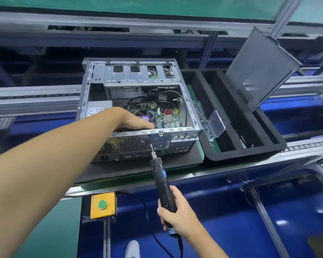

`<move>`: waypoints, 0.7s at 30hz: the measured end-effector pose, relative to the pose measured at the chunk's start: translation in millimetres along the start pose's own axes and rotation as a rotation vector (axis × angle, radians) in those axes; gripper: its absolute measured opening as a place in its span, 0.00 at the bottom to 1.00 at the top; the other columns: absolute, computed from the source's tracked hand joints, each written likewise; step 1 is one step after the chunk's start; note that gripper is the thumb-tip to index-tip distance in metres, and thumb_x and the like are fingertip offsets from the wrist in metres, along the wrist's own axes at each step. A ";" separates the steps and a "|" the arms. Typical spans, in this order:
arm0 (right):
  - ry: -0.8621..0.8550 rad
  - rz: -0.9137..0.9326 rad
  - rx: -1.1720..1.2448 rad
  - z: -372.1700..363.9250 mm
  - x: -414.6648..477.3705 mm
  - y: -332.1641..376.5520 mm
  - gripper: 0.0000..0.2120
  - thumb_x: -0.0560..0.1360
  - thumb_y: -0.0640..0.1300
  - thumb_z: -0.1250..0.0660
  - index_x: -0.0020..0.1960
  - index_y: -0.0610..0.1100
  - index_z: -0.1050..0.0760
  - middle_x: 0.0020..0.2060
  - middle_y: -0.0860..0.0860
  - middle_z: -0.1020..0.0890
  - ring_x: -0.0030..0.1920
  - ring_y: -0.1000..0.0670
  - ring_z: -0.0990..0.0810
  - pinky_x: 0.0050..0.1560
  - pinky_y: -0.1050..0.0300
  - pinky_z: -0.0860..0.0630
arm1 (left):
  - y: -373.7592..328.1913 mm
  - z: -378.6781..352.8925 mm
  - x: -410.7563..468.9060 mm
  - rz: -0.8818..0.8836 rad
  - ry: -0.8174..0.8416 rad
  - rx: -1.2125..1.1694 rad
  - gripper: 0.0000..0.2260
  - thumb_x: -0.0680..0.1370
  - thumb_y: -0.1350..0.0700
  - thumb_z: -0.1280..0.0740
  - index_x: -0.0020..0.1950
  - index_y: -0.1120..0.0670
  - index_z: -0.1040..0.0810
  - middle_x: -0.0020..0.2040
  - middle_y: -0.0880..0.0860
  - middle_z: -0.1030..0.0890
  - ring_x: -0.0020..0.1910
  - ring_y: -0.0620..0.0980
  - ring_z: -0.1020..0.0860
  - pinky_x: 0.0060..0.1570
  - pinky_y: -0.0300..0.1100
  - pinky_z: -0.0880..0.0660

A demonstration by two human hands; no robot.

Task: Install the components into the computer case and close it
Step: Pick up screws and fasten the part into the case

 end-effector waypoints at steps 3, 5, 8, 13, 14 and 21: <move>-0.007 -0.010 0.001 -1.1 2.0 -1.8 0.18 0.70 0.43 0.30 0.57 0.59 0.26 0.45 0.43 0.20 0.35 0.47 0.23 0.39 0.52 0.20 | 3.0 -2.7 -1.0 -0.010 -0.013 -0.013 0.45 0.60 0.23 0.39 0.73 0.43 0.32 0.73 0.52 0.33 0.69 0.57 0.31 0.72 0.58 0.38; -0.013 -0.017 0.008 -2.6 2.8 -4.5 0.18 0.70 0.43 0.30 0.57 0.58 0.26 0.45 0.44 0.20 0.35 0.47 0.22 0.39 0.52 0.20 | 3.8 -3.9 0.1 -0.043 -0.022 -0.045 0.39 0.61 0.26 0.37 0.67 0.45 0.26 0.66 0.53 0.27 0.65 0.56 0.26 0.69 0.56 0.34; -0.014 -0.015 0.023 -6.1 1.0 -9.6 0.16 0.71 0.43 0.30 0.55 0.56 0.26 0.43 0.47 0.20 0.35 0.46 0.23 0.39 0.51 0.20 | 1.3 -5.7 -1.3 -0.102 -0.016 -0.081 0.18 0.64 0.33 0.36 0.42 0.44 0.18 0.49 0.50 0.20 0.45 0.50 0.21 0.52 0.46 0.28; -0.018 -0.040 0.032 -5.5 -7.3 -22.1 0.16 0.70 0.43 0.31 0.56 0.55 0.26 0.45 0.43 0.21 0.35 0.47 0.23 0.39 0.51 0.20 | 1.3 -7.1 -1.8 -0.105 -0.007 0.017 0.35 0.63 0.27 0.42 0.66 0.41 0.28 0.75 0.49 0.35 0.70 0.55 0.34 0.72 0.60 0.43; -0.014 -0.040 0.030 -5.2 -8.5 -23.7 0.16 0.70 0.43 0.31 0.56 0.56 0.26 0.44 0.44 0.21 0.35 0.47 0.23 0.39 0.52 0.20 | 1.7 -8.0 -2.3 -0.112 0.002 0.004 0.36 0.62 0.24 0.42 0.66 0.38 0.28 0.77 0.48 0.37 0.71 0.55 0.35 0.73 0.60 0.45; -0.010 -0.041 0.019 -8.1 -10.2 -31.2 0.16 0.71 0.43 0.31 0.56 0.56 0.27 0.42 0.47 0.21 0.34 0.48 0.23 0.39 0.52 0.21 | 3.5 -2.8 -8.8 -0.113 -0.020 0.123 0.63 0.49 0.13 0.44 0.80 0.40 0.50 0.81 0.47 0.55 0.80 0.52 0.53 0.75 0.59 0.54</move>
Point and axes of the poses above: each hand's wrist, its own x-axis towards the middle knuckle, its own z-axis out of the back of the hand, y = z × x, the point moved 1 cm from there along x, towards the middle knuckle
